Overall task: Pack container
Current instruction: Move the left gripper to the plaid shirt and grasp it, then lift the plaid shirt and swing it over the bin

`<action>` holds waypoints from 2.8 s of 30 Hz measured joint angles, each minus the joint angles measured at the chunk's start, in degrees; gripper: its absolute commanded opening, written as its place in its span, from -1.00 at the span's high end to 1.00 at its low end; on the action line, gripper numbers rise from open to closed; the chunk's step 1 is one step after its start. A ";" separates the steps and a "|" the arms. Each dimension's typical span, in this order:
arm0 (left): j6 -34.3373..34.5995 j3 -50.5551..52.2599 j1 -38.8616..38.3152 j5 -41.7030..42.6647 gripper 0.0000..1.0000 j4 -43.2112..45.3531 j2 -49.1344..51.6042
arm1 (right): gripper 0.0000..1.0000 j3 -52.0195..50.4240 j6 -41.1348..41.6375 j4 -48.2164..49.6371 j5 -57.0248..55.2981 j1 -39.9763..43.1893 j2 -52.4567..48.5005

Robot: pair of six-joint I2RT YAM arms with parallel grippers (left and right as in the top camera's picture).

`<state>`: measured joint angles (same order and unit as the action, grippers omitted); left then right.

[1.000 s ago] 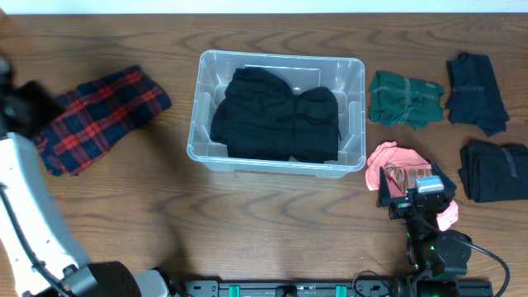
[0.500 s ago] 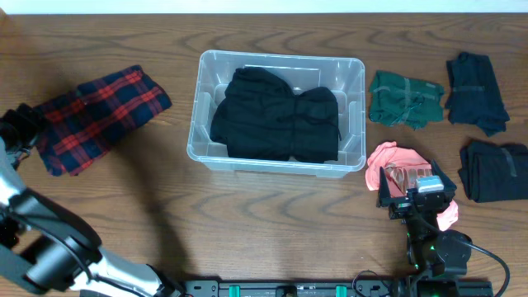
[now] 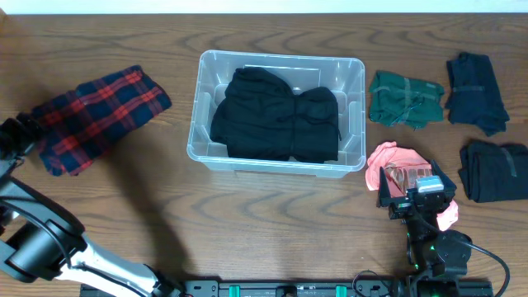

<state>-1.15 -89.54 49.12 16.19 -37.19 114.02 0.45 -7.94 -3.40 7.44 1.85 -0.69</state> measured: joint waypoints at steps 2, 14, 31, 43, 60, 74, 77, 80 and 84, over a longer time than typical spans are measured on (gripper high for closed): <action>-1.62 0.00 0.87 3.10 -0.96 0.72 1.55 | -0.99 0.00 0.02 0.00 0.00 0.00 0.00; -6.64 0.00 1.29 11.45 -0.96 3.76 10.45 | -0.98 0.00 0.02 -0.02 0.00 0.00 0.00; -7.58 -0.28 -2.12 15.82 0.42 12.13 13.42 | -0.99 0.00 0.02 0.00 0.00 0.00 0.00; 0.35 -0.37 -7.34 19.76 0.88 13.81 13.60 | -0.98 0.00 0.00 0.00 0.00 0.00 0.00; 17.86 0.31 -7.34 36.35 0.88 13.18 -10.84 | -0.98 0.00 0.02 0.00 0.00 0.00 0.00; 29.29 0.31 -17.55 44.65 0.88 12.98 -28.87 | -0.99 0.00 0.02 -0.02 0.00 0.00 0.00; 30.10 0.31 -22.32 48.19 0.88 12.92 -28.96 | -0.98 0.00 0.02 0.00 0.00 0.00 0.00; 29.70 0.31 -27.10 50.86 0.88 12.35 -28.94 | -0.99 0.00 0.00 0.00 0.00 0.00 0.00; 26.77 0.31 -32.59 52.70 0.88 8.13 -28.94 | -0.98 0.00 0.02 0.00 0.00 0.00 0.00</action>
<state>25.63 -89.23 16.53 68.88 -29.06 85.08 0.45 -7.92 -3.40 7.44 1.85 -0.69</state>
